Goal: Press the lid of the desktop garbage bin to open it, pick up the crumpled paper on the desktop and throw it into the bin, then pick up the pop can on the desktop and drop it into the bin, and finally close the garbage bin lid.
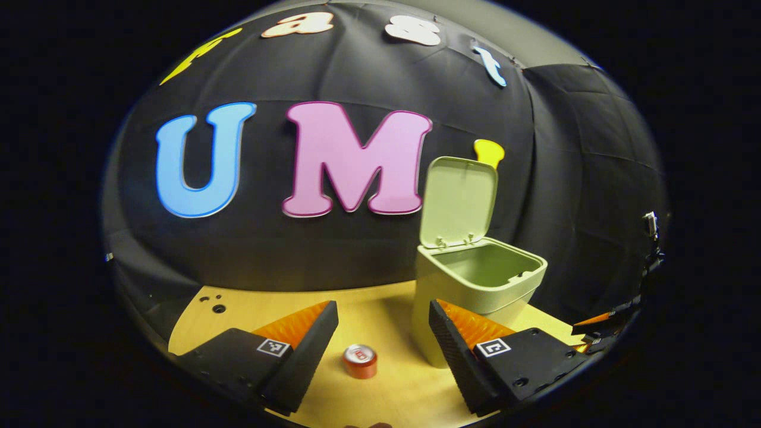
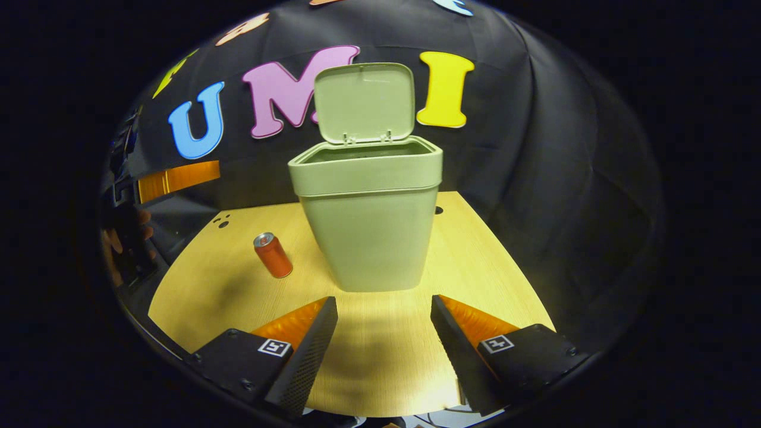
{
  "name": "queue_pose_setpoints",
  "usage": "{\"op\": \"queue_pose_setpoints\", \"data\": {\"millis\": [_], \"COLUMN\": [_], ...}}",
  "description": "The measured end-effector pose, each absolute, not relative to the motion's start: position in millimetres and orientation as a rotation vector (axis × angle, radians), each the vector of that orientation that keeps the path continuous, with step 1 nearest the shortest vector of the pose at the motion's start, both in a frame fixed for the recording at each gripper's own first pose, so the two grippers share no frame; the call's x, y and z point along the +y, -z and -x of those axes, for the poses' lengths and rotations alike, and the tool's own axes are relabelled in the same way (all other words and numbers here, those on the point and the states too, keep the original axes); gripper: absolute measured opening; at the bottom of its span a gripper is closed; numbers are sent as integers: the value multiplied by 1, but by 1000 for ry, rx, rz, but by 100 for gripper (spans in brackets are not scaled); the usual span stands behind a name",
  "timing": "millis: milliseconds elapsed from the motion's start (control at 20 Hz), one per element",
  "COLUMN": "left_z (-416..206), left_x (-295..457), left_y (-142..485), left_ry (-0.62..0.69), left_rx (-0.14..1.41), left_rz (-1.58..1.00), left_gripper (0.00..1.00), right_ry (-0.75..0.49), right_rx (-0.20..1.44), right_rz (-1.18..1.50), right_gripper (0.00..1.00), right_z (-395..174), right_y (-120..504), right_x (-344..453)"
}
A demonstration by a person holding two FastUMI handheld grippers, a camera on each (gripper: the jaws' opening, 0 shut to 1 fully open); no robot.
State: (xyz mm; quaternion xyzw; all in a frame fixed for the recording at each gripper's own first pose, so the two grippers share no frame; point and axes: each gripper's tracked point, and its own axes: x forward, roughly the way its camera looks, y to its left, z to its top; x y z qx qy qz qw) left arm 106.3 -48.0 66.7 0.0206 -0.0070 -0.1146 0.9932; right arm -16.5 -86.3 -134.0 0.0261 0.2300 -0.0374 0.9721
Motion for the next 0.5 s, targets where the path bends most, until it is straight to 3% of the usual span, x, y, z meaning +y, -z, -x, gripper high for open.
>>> {"op": "queue_pose_setpoints", "data": {"millis": [500], "left_z": [-71], "left_x": [48], "left_y": [-14], "left_ry": [35], "left_rx": [74], "left_rz": [48], "left_gripper": [96], "right_ry": [-92], "right_rx": [479], "right_rz": [-6], "right_gripper": [99], "right_z": [-13], "right_y": [150], "right_x": [-8]}}
